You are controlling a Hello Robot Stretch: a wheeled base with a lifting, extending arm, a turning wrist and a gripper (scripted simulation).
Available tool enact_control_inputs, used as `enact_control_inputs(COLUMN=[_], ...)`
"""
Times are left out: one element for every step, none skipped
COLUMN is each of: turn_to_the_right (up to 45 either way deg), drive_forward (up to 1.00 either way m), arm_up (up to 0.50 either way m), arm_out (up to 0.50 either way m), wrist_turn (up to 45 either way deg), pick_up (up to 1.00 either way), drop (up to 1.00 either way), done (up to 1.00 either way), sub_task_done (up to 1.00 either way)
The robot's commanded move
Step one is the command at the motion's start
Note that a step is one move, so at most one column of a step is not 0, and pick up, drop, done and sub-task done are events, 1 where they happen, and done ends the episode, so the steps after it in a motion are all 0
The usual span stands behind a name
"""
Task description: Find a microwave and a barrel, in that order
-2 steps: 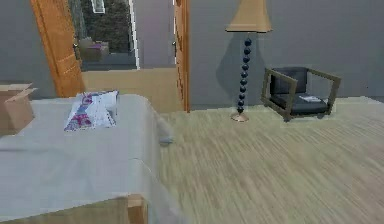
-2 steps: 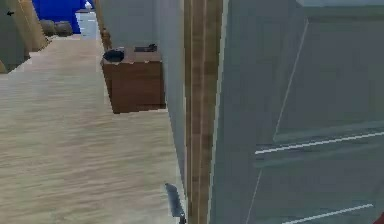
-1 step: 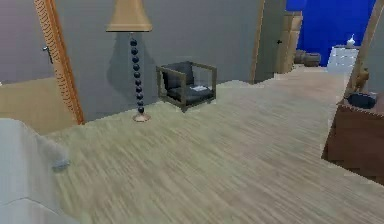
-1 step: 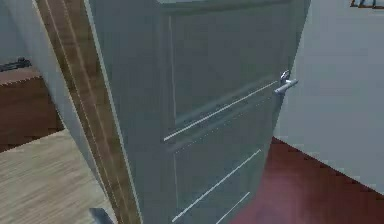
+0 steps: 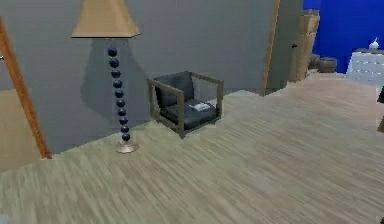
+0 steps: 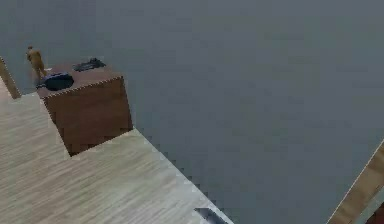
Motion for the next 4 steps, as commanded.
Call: enact_control_inputs(turn_to_the_right=[-42.0,0.0,0.0,-15.0], drive_forward=[0.0,1.0,0.8,0.0], arm_up=[0.0,0.0,0.0,0.0], arm_out=[0.0,0.0,0.0,0.0], wrist_turn=[0.0,0.0,0.0,0.0], pick_up=[0.0,0.0,0.0,0.0], drop=[0.0,0.0,0.0,0.0], done=[0.0,0.0,0.0,0.0], sub_task_done=[0.0,0.0,0.0,0.0])
